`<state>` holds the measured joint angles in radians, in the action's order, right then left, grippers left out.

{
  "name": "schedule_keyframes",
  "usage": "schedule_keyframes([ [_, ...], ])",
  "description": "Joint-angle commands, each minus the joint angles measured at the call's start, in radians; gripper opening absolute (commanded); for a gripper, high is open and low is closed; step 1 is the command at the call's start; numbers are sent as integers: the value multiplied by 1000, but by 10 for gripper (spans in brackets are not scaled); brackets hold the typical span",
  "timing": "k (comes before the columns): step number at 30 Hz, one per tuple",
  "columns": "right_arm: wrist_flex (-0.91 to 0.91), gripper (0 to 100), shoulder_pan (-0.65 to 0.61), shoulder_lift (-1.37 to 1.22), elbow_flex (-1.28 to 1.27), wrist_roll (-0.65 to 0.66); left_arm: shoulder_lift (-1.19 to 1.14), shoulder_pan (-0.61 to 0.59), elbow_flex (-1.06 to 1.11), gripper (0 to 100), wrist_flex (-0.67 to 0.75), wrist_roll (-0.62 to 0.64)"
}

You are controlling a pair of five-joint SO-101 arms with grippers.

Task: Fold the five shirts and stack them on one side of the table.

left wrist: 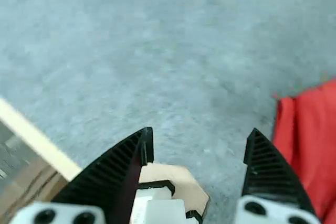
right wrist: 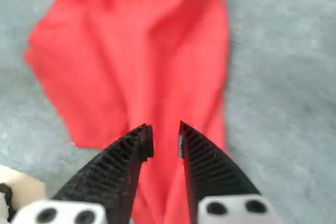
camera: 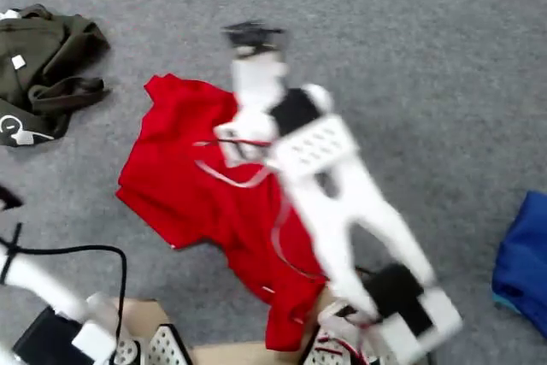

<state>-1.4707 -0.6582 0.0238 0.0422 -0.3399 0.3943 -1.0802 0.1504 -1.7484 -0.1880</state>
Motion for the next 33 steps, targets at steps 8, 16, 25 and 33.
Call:
schedule_keyframes([
  [8,-204,95,-246,-756,935,-3,19,-301,0,286,-11,-8],
  [16,-308,94,-377,-1164,1537,94,19,-437,152,286,14,-9],
  [25,-304,94,-420,-1248,1603,152,19,-531,292,286,235,-8],
  [33,-287,94,-487,-1273,1580,181,19,-537,304,286,253,-9],
])
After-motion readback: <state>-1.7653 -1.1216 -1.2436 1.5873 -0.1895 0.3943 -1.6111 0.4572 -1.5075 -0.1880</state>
